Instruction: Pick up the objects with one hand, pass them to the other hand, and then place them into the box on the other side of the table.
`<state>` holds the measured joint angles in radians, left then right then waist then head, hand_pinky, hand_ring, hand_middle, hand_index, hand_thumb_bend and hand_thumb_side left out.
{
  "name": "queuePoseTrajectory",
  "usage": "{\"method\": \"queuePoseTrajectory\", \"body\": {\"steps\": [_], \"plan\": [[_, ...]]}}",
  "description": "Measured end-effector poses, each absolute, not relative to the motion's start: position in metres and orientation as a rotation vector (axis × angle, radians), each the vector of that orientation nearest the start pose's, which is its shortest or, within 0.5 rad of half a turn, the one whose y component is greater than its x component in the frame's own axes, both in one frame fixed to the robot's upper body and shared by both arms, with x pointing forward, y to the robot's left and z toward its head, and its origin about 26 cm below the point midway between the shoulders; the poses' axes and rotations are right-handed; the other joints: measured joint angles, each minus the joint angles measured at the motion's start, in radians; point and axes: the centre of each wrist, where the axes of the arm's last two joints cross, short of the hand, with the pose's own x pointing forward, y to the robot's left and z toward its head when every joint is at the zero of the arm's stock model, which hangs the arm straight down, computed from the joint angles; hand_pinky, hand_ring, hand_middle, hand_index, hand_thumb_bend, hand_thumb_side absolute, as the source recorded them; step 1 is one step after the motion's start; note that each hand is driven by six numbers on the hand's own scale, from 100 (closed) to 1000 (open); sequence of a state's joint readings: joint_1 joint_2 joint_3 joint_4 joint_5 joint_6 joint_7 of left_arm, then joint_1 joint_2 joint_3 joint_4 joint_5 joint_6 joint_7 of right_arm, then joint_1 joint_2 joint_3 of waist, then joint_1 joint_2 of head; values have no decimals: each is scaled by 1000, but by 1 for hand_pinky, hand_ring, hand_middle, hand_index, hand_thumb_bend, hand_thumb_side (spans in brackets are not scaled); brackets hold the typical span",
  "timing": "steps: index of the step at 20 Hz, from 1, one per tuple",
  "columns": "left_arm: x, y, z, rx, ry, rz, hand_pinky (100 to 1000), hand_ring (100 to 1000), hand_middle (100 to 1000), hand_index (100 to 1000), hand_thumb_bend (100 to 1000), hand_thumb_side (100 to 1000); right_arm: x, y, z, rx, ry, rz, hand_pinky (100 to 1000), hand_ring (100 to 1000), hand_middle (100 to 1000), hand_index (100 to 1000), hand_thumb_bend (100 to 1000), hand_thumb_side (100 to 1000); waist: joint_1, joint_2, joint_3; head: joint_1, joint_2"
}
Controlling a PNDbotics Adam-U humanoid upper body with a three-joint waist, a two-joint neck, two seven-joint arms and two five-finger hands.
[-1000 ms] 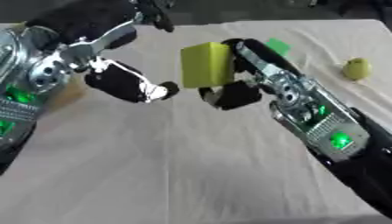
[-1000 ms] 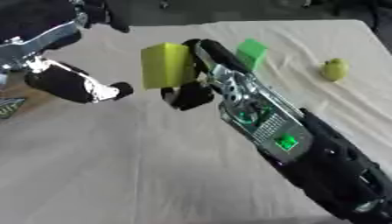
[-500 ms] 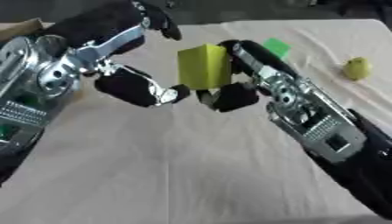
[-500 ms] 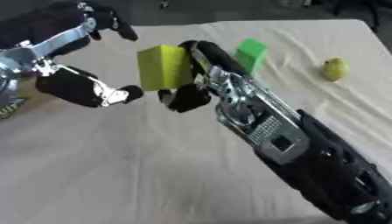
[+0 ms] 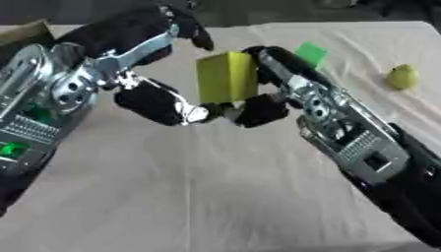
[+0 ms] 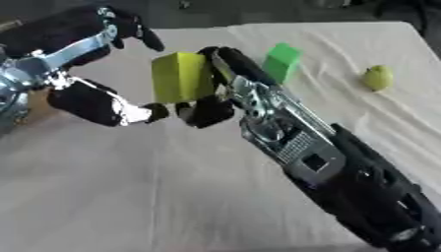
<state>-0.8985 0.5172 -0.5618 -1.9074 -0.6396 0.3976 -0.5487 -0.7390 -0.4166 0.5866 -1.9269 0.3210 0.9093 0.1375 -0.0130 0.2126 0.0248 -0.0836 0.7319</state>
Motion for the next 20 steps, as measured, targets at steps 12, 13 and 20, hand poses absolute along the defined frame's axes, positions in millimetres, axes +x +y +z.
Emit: {"method": "queuePoseTrajectory", "body": {"steps": [12, 13, 20], "plan": [[313, 113, 284, 751, -1767, -1701, 760, 845, 737, 807, 557, 352, 297, -104, 241, -456, -1582, 1018, 802, 598, 528, 586, 100, 112, 0, 0, 1, 4, 0], [314, 113, 284, 752, -1765, -1701, 757, 844, 735, 805, 554, 347, 297, -104, 241, -456, -1582, 1018, 802, 599, 528, 587, 100, 112, 0, 0, 1, 4, 0], [316, 112, 283, 759, -1768, -1696, 751, 841, 731, 801, 547, 324, 297, -104, 241, -448, -1577, 1022, 801, 598, 527, 586, 100, 115, -1, 1, 1, 9, -1]]}}
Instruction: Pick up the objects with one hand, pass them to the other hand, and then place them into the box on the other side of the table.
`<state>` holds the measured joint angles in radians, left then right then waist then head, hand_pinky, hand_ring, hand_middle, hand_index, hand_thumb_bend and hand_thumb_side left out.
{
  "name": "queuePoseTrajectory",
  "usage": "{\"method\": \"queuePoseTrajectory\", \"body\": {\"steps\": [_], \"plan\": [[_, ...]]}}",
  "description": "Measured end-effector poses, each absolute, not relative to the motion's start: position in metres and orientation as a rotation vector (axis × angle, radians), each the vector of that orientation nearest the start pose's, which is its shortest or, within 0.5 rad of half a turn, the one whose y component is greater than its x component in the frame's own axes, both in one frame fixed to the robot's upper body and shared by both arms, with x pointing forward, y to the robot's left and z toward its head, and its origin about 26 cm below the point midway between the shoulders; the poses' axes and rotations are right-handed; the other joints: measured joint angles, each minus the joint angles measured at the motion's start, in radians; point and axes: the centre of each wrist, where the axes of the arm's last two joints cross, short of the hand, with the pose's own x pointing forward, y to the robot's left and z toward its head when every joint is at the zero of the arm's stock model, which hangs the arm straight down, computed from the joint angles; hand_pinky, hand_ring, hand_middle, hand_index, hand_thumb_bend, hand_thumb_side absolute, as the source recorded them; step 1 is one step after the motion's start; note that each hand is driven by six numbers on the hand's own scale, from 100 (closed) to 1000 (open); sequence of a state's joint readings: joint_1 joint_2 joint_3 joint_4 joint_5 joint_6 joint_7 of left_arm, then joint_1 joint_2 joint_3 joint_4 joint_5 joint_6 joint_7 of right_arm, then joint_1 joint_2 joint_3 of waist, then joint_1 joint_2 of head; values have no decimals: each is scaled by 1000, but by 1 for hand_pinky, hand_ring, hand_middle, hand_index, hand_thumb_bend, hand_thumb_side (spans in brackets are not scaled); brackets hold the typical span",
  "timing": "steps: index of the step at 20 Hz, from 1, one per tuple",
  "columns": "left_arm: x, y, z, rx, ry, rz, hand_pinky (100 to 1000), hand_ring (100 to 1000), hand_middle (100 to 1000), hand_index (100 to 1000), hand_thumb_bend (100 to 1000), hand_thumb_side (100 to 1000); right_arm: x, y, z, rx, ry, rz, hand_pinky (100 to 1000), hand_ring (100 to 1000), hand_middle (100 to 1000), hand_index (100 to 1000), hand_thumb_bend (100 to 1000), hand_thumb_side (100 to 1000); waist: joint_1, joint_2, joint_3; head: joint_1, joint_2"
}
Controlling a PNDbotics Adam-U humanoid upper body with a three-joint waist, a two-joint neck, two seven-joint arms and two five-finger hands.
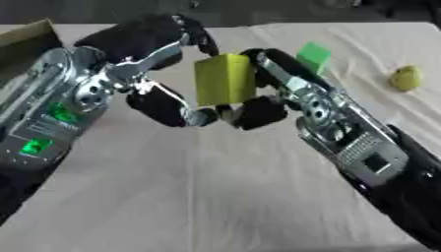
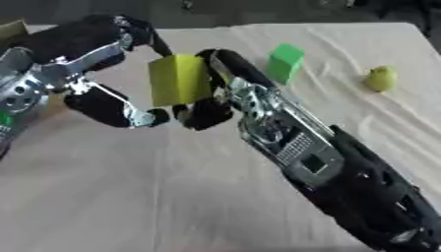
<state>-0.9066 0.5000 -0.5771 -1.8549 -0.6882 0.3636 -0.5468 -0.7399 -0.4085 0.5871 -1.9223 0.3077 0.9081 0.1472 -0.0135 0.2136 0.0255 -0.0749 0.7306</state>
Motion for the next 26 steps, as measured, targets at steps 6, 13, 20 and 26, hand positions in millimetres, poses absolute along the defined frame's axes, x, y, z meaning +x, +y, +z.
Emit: {"method": "queuePoseTrajectory", "body": {"steps": [6, 13, 20, 26], "plan": [[317, 109, 280, 781, -1778, -1692, 742, 834, 722, 794, 532, 293, 297, -104, 241, -441, -1576, 1023, 800, 596, 526, 585, 100, 116, 0, 3, 0, 2, -4], [321, 105, 275, 791, -1784, -1686, 733, 832, 719, 792, 527, 305, 296, -102, 241, -432, -1580, 1026, 799, 597, 527, 585, 100, 115, 0, 5, -1, 2, -4], [323, 104, 273, 795, -1795, -1679, 727, 828, 711, 786, 502, 269, 297, -102, 241, -431, -1576, 1030, 799, 597, 529, 581, 100, 118, -2, 8, -1, 3, -4], [324, 103, 272, 794, -1806, -1671, 711, 819, 691, 772, 436, 245, 297, -102, 242, -433, -1576, 1028, 799, 597, 528, 579, 100, 120, -2, 8, -2, 4, -4]]}}
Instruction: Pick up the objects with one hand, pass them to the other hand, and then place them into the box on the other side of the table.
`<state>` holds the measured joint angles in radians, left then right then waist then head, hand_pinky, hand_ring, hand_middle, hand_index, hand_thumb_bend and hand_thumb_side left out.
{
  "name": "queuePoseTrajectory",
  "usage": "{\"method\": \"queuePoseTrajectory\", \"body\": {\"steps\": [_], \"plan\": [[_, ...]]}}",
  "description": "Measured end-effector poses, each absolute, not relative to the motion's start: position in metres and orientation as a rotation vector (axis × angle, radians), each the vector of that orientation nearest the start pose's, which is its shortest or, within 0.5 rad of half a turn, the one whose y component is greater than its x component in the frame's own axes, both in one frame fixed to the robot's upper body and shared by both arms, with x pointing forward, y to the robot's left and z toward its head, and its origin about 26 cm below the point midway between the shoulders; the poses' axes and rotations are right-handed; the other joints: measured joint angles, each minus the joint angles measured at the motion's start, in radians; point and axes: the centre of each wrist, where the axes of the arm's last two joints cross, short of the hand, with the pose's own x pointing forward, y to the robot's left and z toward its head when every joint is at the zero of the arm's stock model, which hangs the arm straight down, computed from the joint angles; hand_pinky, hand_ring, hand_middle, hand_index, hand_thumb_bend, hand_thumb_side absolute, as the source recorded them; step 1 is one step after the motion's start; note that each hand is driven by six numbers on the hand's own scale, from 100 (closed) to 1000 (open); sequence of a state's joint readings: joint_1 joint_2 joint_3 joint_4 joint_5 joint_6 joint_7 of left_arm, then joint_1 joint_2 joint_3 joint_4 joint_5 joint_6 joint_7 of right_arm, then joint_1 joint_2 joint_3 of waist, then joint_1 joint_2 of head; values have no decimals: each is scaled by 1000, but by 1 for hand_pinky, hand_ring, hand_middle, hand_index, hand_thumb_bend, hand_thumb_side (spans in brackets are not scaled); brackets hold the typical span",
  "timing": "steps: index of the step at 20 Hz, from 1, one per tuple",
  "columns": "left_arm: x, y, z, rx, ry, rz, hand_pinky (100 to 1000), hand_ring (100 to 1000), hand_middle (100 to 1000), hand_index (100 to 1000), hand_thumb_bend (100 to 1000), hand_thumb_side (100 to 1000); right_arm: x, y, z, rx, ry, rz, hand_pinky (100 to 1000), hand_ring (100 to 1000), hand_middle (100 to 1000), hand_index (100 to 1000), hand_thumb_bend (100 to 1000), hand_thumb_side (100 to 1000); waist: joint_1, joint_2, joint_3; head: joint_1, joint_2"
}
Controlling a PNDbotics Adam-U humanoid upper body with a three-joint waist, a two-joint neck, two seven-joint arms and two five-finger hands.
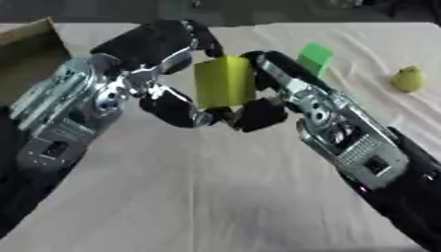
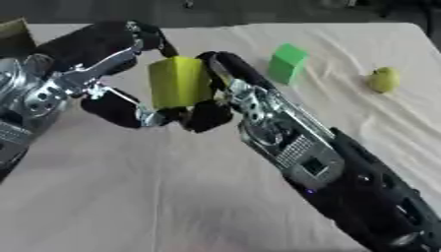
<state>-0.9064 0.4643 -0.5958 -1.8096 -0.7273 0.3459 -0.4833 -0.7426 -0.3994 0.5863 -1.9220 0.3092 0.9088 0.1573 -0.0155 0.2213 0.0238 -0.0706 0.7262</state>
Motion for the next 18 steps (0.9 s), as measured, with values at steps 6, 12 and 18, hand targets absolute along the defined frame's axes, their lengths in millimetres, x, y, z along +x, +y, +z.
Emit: {"method": "queuePoseTrajectory", "body": {"steps": [6, 12, 18], "plan": [[324, 100, 270, 787, -1819, -1653, 684, 800, 651, 737, 318, 216, 297, -104, 241, -437, -1573, 1022, 799, 597, 528, 578, 100, 121, 0, 1, -2, 2, 0], [325, 100, 269, 775, -1827, -1635, 659, 780, 619, 703, 186, 164, 298, -104, 242, -437, -1573, 1021, 799, 598, 529, 578, 100, 120, 0, 1, -2, 3, 0], [325, 100, 268, 757, -1830, -1629, 636, 760, 595, 674, 127, 134, 298, -104, 242, -435, -1569, 1024, 800, 599, 530, 578, 100, 127, 0, 1, -2, 3, 0]]}}
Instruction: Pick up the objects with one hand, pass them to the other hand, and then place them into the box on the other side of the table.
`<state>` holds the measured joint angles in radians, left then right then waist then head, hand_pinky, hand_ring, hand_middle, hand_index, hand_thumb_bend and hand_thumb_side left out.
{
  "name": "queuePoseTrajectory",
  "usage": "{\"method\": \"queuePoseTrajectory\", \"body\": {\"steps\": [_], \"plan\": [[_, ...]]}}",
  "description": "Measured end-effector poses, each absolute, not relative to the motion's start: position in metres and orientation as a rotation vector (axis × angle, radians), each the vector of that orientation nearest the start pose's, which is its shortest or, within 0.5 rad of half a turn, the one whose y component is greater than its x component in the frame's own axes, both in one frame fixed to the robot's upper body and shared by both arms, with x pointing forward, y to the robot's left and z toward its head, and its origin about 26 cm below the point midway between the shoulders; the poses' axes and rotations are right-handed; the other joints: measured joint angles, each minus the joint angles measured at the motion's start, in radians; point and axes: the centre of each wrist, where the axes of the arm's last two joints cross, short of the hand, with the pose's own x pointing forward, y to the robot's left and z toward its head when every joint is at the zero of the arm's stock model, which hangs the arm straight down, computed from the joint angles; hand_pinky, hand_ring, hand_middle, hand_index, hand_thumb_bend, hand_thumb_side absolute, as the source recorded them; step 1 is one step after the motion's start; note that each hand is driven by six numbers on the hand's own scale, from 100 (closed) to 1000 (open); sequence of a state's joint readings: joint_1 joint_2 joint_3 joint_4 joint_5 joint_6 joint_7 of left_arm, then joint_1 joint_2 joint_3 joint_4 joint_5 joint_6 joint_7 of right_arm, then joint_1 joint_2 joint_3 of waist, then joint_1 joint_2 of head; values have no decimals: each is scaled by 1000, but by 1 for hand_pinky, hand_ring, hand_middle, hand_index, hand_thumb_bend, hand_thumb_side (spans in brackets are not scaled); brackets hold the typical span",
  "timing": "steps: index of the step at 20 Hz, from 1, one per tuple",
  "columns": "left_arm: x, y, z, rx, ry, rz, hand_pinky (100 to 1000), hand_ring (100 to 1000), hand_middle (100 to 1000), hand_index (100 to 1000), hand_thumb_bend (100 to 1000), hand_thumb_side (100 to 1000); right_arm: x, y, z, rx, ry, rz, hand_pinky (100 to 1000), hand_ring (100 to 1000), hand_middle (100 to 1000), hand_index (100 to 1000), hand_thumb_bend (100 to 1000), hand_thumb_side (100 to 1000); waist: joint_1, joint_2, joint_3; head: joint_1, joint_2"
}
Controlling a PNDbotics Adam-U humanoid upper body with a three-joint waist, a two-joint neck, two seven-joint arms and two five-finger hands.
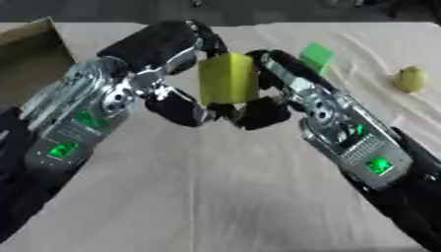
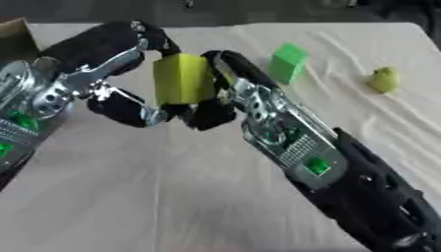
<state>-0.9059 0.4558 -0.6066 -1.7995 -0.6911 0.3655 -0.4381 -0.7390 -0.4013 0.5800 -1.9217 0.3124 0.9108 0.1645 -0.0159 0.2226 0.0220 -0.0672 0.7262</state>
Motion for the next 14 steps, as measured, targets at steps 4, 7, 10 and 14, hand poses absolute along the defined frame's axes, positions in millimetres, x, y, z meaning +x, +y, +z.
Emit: {"method": "queuePoseTrajectory", "body": {"steps": [4, 7, 10, 14], "plan": [[325, 100, 268, 753, -1833, -1625, 606, 740, 572, 645, 100, 127, 298, -104, 242, -433, -1567, 1027, 801, 602, 534, 583, 100, 155, 0, 0, 0, 0, 0], [325, 100, 268, 749, -1839, -1622, 594, 726, 557, 624, 100, 118, 298, -105, 242, -433, -1565, 1030, 804, 610, 545, 594, 100, 186, 0, 0, 0, 0, 0], [326, 100, 267, 741, -1843, -1619, 592, 721, 552, 612, 100, 110, 297, -106, 242, -436, -1566, 1032, 805, 615, 551, 601, 100, 199, 0, 0, 0, 0, 0], [326, 100, 267, 734, -1846, -1617, 586, 703, 538, 595, 100, 108, 297, -106, 242, -436, -1564, 1038, 804, 626, 563, 628, 117, 259, 0, 0, 0, 3, 0]]}}
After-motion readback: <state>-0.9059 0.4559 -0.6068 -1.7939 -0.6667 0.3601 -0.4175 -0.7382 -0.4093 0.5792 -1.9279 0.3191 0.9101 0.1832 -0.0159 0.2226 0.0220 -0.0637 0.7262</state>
